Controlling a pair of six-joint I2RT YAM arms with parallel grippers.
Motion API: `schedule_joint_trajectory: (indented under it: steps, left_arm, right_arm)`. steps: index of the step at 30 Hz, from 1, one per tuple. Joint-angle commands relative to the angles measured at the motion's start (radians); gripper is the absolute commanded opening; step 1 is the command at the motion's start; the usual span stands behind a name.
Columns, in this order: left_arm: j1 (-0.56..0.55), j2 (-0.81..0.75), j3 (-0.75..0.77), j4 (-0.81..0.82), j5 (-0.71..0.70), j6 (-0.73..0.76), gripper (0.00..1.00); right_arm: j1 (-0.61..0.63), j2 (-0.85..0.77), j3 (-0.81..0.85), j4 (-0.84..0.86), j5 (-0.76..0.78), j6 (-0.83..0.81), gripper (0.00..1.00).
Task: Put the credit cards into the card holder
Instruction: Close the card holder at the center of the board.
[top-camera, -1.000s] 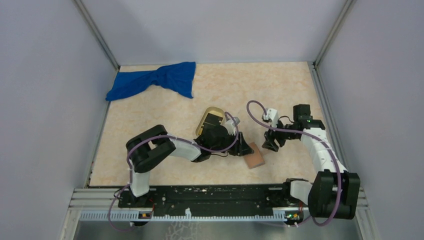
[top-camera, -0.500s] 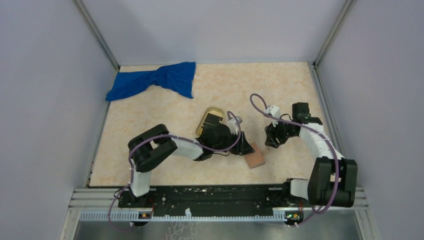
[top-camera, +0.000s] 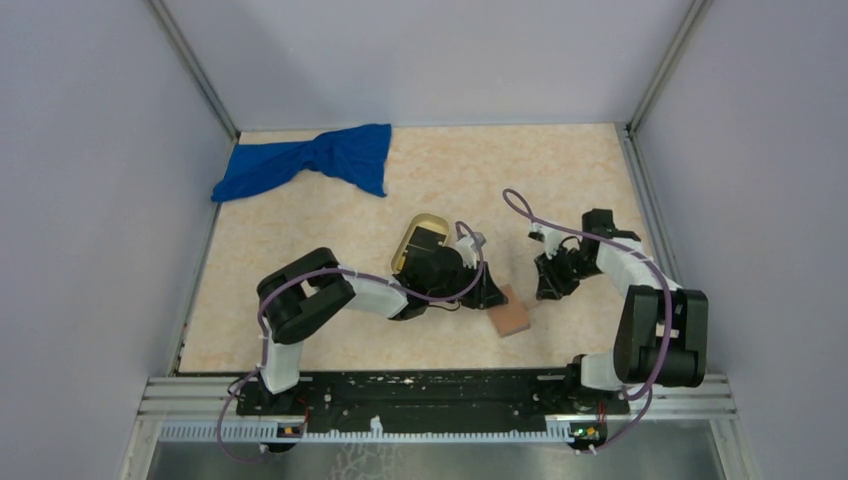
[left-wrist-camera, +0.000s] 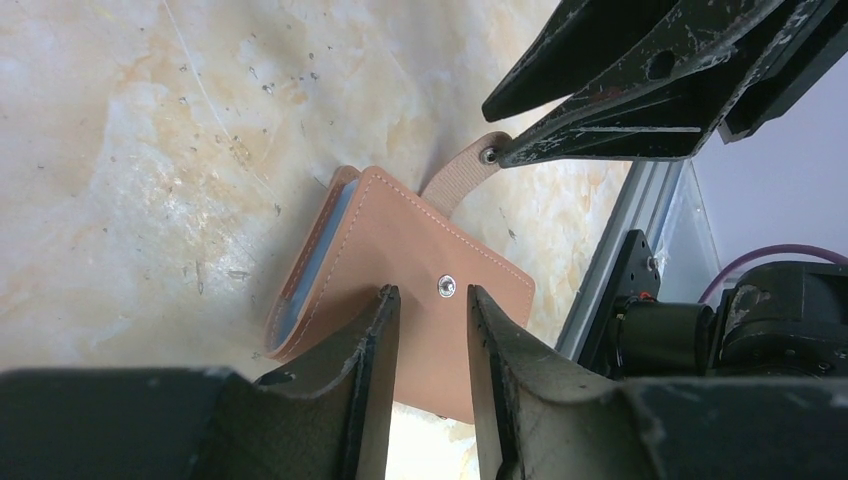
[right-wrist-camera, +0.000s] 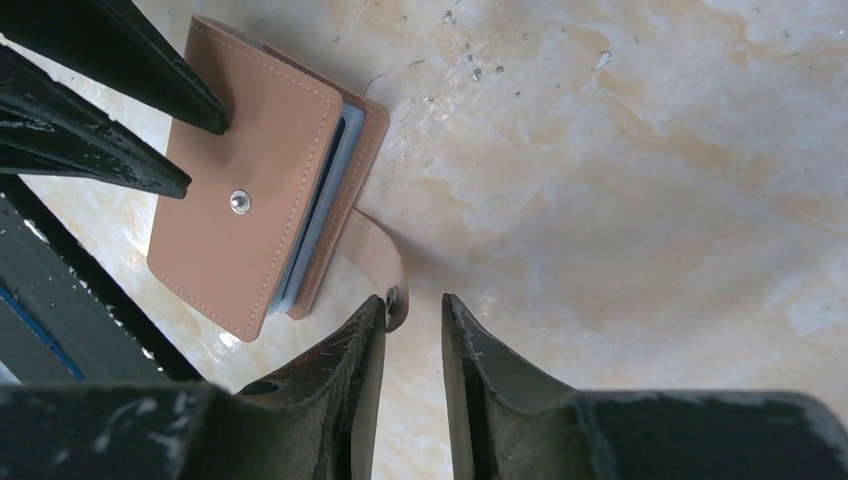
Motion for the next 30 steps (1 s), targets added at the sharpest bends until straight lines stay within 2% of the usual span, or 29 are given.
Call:
schedule_joint_trajectory:
  steps: [1,4,9,16,22,27,30]
  left_arm:
    - [-0.002,0.029,0.020,-0.033,-0.018,0.025,0.38]
    - [-0.001,0.030,0.020,-0.034,-0.019,0.026,0.38]
    - [-0.002,0.033,0.022,-0.036,-0.019,0.028,0.37]
    - [-0.003,0.038,0.026,-0.040,-0.016,0.029,0.36]
    - [-0.003,0.042,0.033,-0.040,-0.010,0.030,0.35]
    - [-0.002,0.042,0.033,-0.045,-0.012,0.031,0.34]
    - [-0.002,0.045,0.033,-0.045,-0.013,0.026,0.26]
  right_arm:
    - [-0.012,0.013,0.044,-0.048,-0.042,-0.025,0.26]
    - [-0.012,0.023,0.052,-0.067,-0.054,-0.038,0.22]
    - [-0.015,0.024,0.064,-0.080,-0.064,-0.043,0.07]
    - [-0.026,-0.014,0.061,-0.065,-0.080,-0.030,0.13]
    - [-0.026,-0.004,0.061,-0.064,-0.078,-0.025,0.10]
    - [-0.026,-0.006,0.069,-0.074,-0.085,-0.035,0.00]
    - [-0.026,-0.034,0.078,-0.096,-0.115,-0.057,0.00]
